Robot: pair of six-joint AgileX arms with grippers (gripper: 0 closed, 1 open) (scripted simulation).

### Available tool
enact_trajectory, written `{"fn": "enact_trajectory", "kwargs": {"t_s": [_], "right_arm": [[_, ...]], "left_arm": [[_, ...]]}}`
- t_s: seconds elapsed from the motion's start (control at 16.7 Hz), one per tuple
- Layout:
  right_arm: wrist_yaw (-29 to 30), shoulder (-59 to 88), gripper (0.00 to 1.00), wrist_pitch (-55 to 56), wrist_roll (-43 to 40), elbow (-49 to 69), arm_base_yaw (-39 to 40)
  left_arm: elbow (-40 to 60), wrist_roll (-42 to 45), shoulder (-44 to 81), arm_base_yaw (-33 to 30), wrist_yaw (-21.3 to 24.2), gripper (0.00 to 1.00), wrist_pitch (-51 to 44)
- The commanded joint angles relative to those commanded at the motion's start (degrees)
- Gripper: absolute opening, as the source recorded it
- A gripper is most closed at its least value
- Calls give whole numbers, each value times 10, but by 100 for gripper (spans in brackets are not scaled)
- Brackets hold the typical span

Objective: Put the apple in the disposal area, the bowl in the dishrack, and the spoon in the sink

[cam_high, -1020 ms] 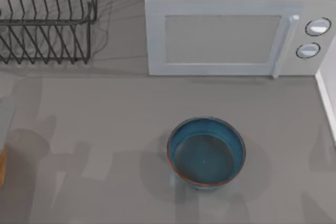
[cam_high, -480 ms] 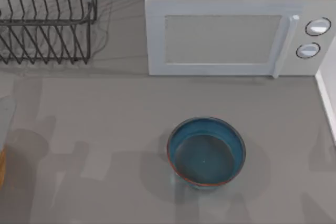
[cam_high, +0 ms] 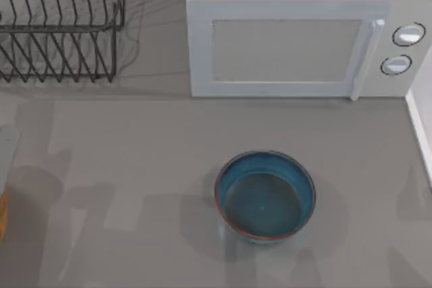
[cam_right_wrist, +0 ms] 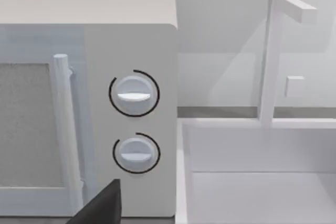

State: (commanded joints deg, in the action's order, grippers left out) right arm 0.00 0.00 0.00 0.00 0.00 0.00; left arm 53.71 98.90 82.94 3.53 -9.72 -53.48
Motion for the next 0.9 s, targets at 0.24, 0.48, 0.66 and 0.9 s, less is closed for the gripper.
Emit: {"fn": "enact_trajectory", "kwargs": {"t_s": [0.24, 0.48, 0.66, 0.9], "right_arm": [[0, 0, 100, 0, 0, 0, 0], [0, 0, 100, 0, 0, 0, 0], [0, 0, 100, 0, 0, 0, 0], [0, 0, 100, 0, 0, 0, 0]], "left_arm": [[0, 0, 0, 0, 0, 100, 0], [-3, -5, -6, -1, 1, 100, 4], [-32, -51, -54, -3, 8, 100, 38], [-109, -194, -174, -7, 22, 100, 117]]}}
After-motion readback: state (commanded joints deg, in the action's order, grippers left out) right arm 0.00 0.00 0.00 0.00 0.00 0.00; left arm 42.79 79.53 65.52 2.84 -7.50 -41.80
